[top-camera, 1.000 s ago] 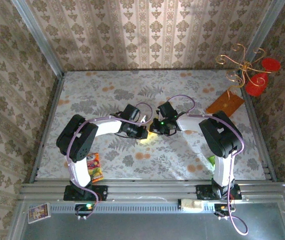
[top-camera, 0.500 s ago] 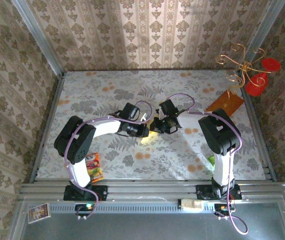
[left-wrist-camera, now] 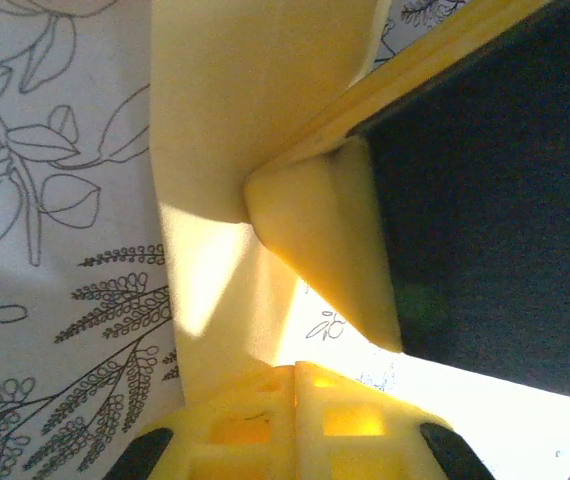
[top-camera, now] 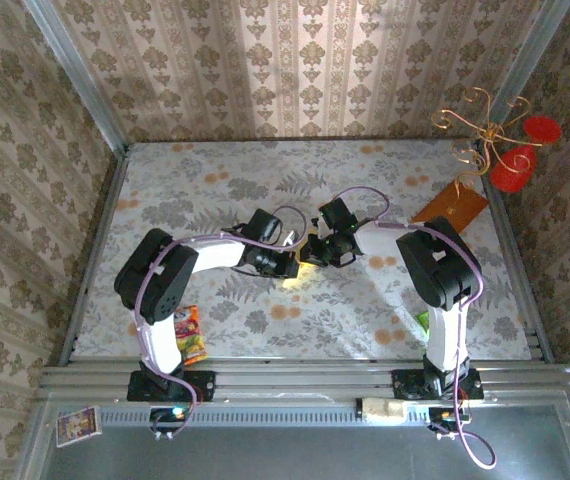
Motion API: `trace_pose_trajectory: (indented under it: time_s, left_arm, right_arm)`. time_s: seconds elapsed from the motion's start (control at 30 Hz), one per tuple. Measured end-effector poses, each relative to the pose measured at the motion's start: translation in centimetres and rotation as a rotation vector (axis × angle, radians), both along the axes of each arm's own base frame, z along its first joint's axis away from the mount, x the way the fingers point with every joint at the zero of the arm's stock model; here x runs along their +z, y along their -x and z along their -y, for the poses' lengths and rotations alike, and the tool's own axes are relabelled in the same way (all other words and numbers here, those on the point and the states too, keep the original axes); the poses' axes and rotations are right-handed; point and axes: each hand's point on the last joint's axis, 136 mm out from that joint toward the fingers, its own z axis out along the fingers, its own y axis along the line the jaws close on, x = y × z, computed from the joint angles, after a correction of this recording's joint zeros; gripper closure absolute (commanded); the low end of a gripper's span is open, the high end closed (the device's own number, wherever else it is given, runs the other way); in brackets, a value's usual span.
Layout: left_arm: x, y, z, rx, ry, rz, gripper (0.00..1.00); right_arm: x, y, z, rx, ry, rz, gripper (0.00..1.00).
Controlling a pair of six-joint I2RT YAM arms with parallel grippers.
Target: Fold a paper plane with a square sheet of paper (pick it up from the middle)
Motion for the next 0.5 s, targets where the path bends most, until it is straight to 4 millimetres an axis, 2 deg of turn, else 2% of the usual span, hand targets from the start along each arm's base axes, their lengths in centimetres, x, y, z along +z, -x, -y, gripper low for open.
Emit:
trace_pose_trajectory:
  time_s: [0.5]
  left_arm:
    - [-0.22, 0.10, -0.31, -0.040, -0.019, 0.028, 0.96]
  right_arm:
    - [-0.03, -0.08, -0.03, 0.000, 0.016, -0.027, 0.91]
